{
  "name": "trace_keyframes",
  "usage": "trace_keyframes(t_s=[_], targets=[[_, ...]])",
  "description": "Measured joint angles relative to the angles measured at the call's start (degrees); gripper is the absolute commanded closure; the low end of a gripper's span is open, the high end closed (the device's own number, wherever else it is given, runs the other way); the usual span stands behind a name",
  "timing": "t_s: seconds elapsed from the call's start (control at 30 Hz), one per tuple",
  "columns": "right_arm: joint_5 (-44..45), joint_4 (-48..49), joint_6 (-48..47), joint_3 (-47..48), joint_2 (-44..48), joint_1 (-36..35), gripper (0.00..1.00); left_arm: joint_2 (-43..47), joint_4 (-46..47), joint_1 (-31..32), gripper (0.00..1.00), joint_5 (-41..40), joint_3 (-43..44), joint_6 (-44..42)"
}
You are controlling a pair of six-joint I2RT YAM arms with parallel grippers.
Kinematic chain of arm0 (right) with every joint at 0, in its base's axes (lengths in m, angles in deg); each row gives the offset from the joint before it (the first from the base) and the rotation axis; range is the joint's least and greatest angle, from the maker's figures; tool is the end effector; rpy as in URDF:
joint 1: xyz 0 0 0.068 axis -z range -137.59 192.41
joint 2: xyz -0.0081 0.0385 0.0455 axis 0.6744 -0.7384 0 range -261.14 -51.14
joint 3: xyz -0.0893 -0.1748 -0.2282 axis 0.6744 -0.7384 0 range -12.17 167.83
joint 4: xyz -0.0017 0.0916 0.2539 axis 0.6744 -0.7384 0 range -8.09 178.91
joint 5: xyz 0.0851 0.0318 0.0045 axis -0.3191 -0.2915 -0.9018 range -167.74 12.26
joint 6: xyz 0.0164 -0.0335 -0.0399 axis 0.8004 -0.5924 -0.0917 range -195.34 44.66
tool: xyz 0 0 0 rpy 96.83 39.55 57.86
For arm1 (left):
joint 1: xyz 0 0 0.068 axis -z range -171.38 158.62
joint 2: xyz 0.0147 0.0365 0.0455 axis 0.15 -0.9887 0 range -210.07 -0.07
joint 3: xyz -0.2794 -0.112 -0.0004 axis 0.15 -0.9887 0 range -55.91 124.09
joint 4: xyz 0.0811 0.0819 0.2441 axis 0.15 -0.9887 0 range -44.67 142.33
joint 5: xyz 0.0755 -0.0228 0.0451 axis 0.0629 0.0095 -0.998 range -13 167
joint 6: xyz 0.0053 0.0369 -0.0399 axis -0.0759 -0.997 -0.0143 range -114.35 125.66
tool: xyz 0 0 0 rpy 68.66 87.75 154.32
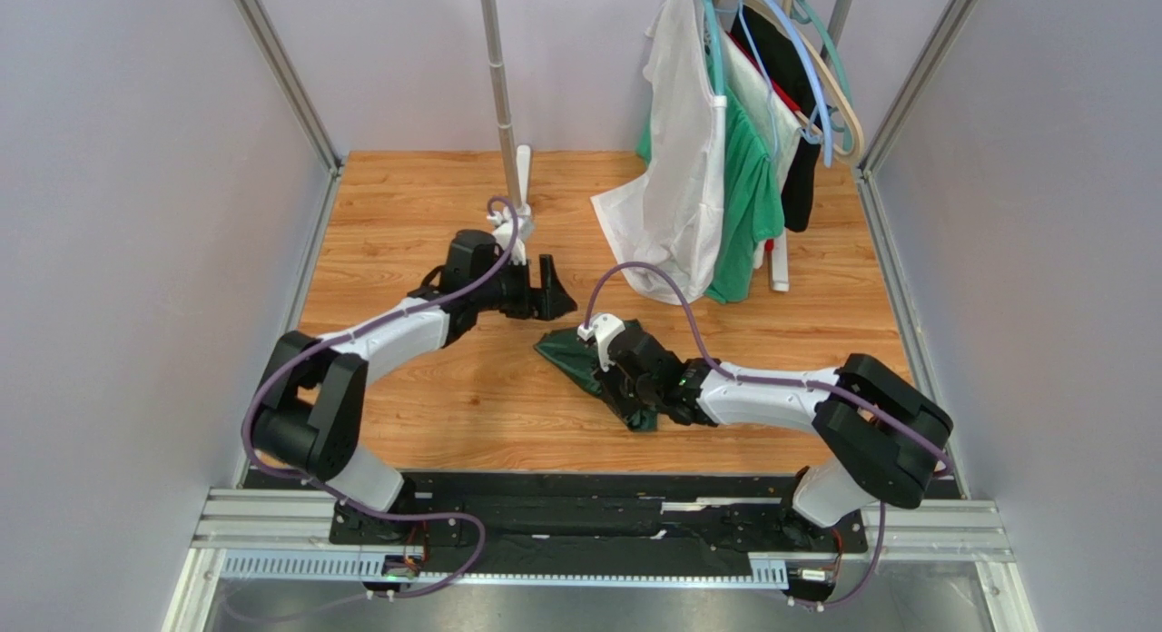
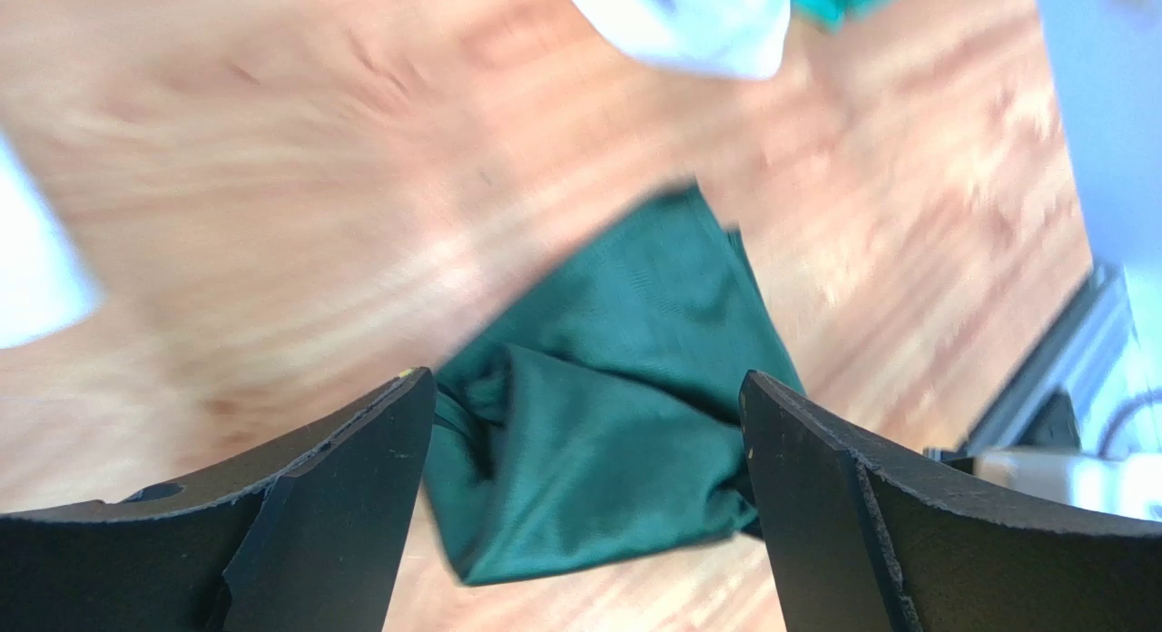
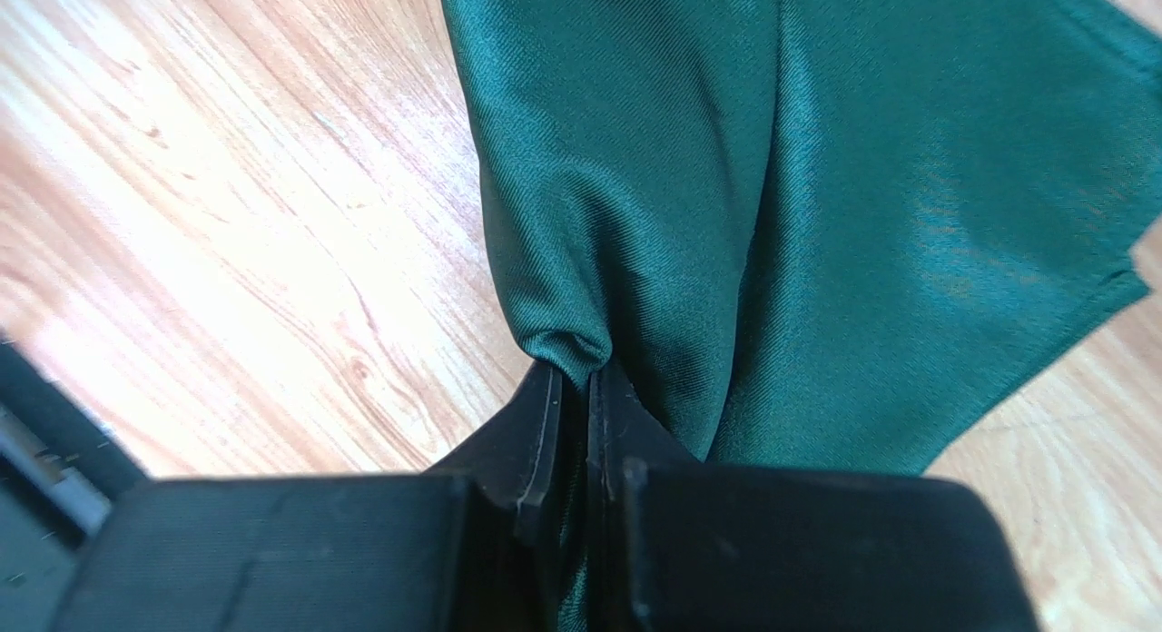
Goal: Fold the napkin, place the utensils inside, and roll it up
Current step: Roll the napkin with the utensil
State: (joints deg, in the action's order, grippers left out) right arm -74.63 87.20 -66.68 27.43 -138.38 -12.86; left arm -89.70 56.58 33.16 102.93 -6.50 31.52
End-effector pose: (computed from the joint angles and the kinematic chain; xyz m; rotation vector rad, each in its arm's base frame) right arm 0.1688 0.2399 0.1749 -0.9576 2.2862 0.4289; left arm 0.3002 -0.1546 0.2254 0.2418 2.2900 -0.9731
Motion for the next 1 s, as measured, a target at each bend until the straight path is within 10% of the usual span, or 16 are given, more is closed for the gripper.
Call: trace_keyframes(t_s=[1.0], targets=[[-52.59,11.3,16.72,-1.42,-11.34,20.76,1.0,15.13,22.38,8.52,0.14,8.55,-19.67,-8.74]])
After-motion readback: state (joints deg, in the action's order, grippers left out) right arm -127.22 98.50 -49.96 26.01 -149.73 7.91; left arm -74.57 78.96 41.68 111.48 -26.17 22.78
